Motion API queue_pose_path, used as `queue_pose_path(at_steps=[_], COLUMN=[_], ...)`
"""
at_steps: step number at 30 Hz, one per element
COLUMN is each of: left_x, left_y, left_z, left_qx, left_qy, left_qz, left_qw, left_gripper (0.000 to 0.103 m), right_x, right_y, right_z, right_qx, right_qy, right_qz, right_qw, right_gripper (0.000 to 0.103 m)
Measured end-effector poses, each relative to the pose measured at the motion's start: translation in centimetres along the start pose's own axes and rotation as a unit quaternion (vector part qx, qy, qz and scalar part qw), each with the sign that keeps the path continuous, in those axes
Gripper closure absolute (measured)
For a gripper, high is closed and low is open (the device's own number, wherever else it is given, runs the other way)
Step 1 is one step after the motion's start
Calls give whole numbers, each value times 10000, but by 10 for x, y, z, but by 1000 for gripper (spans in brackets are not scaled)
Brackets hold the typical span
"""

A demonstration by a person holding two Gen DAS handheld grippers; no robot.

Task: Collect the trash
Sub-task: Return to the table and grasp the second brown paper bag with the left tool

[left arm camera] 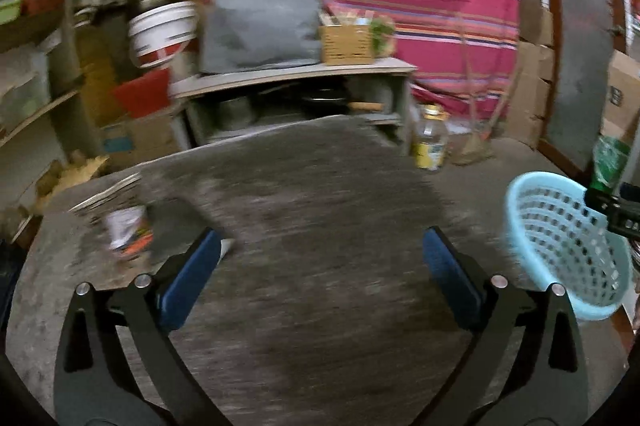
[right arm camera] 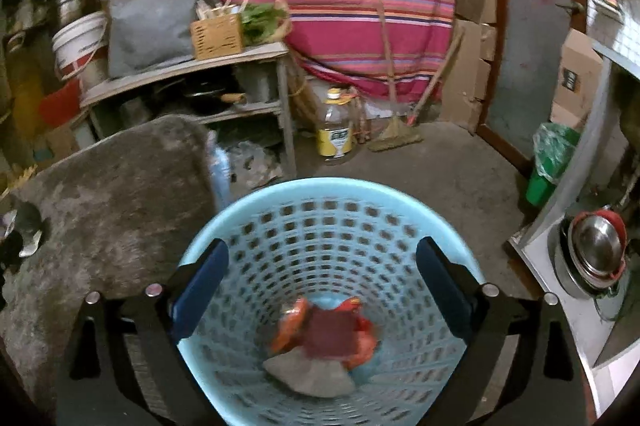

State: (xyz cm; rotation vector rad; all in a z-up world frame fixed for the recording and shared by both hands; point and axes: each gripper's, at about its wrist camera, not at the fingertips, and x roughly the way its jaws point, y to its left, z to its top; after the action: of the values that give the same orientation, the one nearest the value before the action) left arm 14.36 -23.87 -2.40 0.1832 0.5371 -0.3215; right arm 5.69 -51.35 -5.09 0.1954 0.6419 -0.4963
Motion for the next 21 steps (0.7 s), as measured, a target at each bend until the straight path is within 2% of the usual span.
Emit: queue_pose_path(at_steps=[4,5,7,10,14,17,21], left_x=[7,11,16,27,42,52,66], left_y=[51,65,87,122,160,178,195], left_z=[-10,-13,-17,-28,-40,-45,-48], left_qx=[-274,-344,-478,-697,-897,-1013,-1245], left_qy=[119,201,329,521,743,909,1158], left_qz=[326,365,400,610,815,835,659], left_qw=[9990,9985,9975,9943,9898,9872,9832], left_gripper=[6,6,6,6,6,6,6], right_x=[-10,-11,-10,-2,15,22,30], right_y=[47,61,79,107,137,148,159], right_z=[2,1,0,-4,-7,-6,-4], right_qx=[-282,-346,-394,-595,-832,-702,-368], right_qy=[-130,-171,-207,-118,93,217,338], right_qz=[233,336,412,584,512,651,743], right_qw=[9992,9987,9982,9964,9952,9952,9960], right_gripper=[10,5,4,4,4,4,4])
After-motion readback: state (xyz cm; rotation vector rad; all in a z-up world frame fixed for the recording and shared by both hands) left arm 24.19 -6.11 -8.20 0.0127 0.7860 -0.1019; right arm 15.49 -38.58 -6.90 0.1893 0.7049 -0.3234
